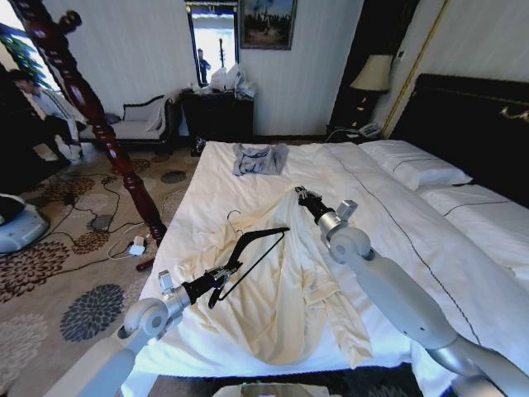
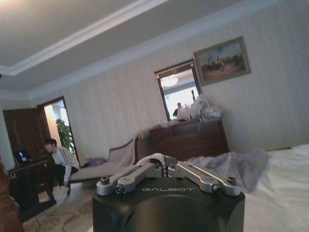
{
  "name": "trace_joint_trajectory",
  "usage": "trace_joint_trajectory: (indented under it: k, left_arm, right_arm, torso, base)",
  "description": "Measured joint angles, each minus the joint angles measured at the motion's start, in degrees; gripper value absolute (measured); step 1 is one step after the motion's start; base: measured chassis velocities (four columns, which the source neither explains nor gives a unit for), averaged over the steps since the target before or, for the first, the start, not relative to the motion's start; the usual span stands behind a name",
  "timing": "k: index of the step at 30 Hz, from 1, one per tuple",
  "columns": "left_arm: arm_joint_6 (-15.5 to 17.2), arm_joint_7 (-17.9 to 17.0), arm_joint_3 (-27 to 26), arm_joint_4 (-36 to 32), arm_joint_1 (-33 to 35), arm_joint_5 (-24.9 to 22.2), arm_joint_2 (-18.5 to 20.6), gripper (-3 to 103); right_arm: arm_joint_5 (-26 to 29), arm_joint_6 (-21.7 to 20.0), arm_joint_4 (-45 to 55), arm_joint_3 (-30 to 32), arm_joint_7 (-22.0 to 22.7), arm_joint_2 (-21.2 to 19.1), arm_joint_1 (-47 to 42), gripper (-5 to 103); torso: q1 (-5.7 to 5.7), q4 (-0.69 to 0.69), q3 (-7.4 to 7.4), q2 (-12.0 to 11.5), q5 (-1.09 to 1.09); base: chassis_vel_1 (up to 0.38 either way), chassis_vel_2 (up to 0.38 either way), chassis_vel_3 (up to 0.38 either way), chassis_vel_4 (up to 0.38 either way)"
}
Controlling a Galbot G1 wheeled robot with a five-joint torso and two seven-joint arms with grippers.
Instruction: Pick up the clothes from the bed and hang them on the clothes hanger.
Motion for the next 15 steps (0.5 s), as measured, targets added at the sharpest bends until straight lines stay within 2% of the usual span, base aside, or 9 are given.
trace_joint_trajectory:
  k: [8,15]
  left_arm:
    - [-0.05,0.04,0.5,0.16,0.19,1.02,-1.19,17]
    - [-0.11,0.04,1.5,1.13,-1.82,1.76,-4.93,17]
  right_arm:
    - [0.4,1.44,1.65,1.02,0.03,-0.1,0.63,1]
    - [0.87,5.69,4.46,0.36,-2.62,0.11,1.0,1]
  torso:
    - [0.0,0.0,0.0,0.0,0.01]
    - [0.0,0.0,0.0,0.0,0.0]
  base:
    - [0.0,0.0,0.0,0.0]
    - [0.0,0.0,0.0,0.0]
